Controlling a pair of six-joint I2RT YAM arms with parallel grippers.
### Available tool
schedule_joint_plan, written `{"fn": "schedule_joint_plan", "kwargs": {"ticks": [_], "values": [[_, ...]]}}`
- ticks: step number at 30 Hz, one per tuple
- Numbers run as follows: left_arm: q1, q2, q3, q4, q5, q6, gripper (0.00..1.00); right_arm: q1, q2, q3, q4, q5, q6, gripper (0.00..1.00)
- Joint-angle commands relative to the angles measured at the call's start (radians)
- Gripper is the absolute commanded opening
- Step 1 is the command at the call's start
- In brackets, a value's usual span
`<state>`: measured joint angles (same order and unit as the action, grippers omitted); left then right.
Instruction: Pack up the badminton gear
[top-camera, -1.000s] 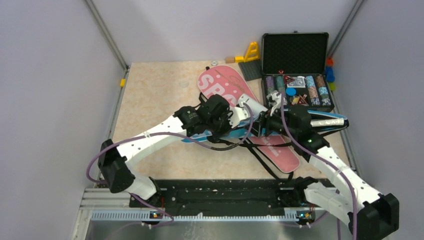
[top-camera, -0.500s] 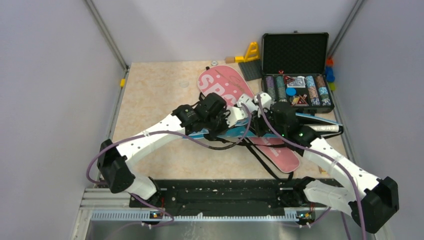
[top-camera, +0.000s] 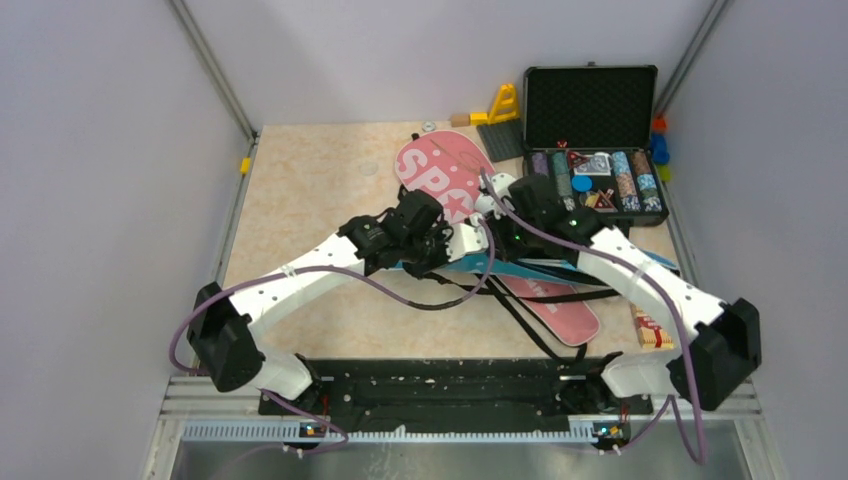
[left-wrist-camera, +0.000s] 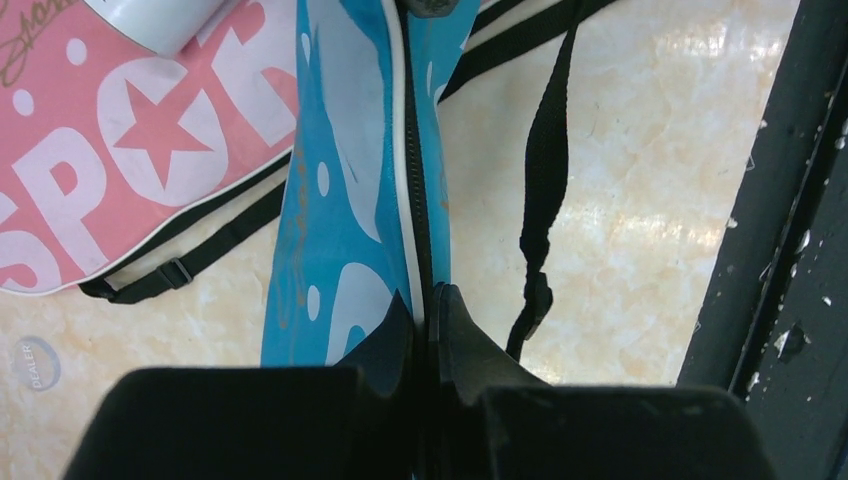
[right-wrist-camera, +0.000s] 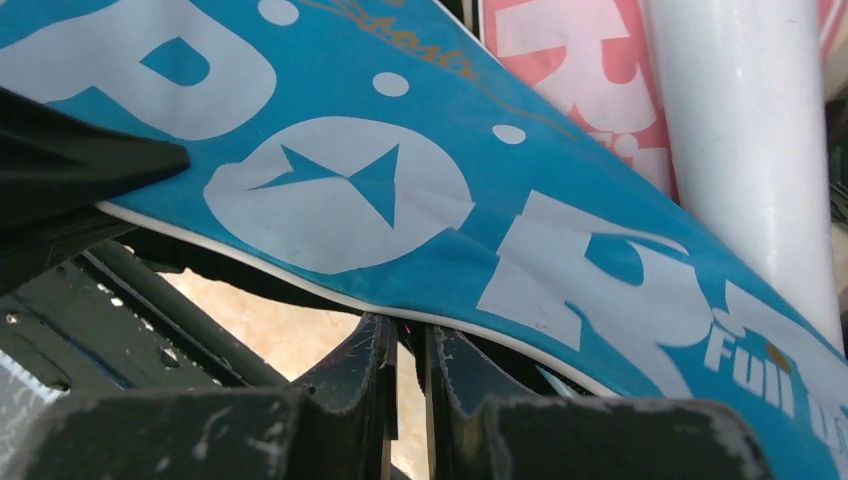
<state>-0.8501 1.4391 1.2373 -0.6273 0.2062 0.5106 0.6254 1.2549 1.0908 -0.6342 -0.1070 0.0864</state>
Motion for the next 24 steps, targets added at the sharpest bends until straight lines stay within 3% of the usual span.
{"fn": "schedule_joint_plan", "kwargs": {"ticks": [1,8,11,17,24], "values": [[0.014,-0.045,-0.009,-0.11,0.053,0.099,0.0,-0.007,0.144,0.13,-0.206,0.127,-0.052,0.0],[0.008,-0.036,0.0,-0.107,0.084,0.108,0.0,0.054,0.287,0.285,-0.295,0.263,-0.014,0.09],[0.008,-0.028,0.008,-0.108,0.093,0.1,0.0,0.099,0.291,0.276,-0.249,0.298,-0.018,0.24],[0.007,-0.013,0.029,-0.129,0.111,0.077,0.0,0.135,0.2,0.198,-0.094,0.333,-0.009,0.33],[0.008,-0.01,0.043,-0.136,0.112,0.057,0.0,0.165,0.04,0.076,0.105,0.301,-0.029,0.34]]}}
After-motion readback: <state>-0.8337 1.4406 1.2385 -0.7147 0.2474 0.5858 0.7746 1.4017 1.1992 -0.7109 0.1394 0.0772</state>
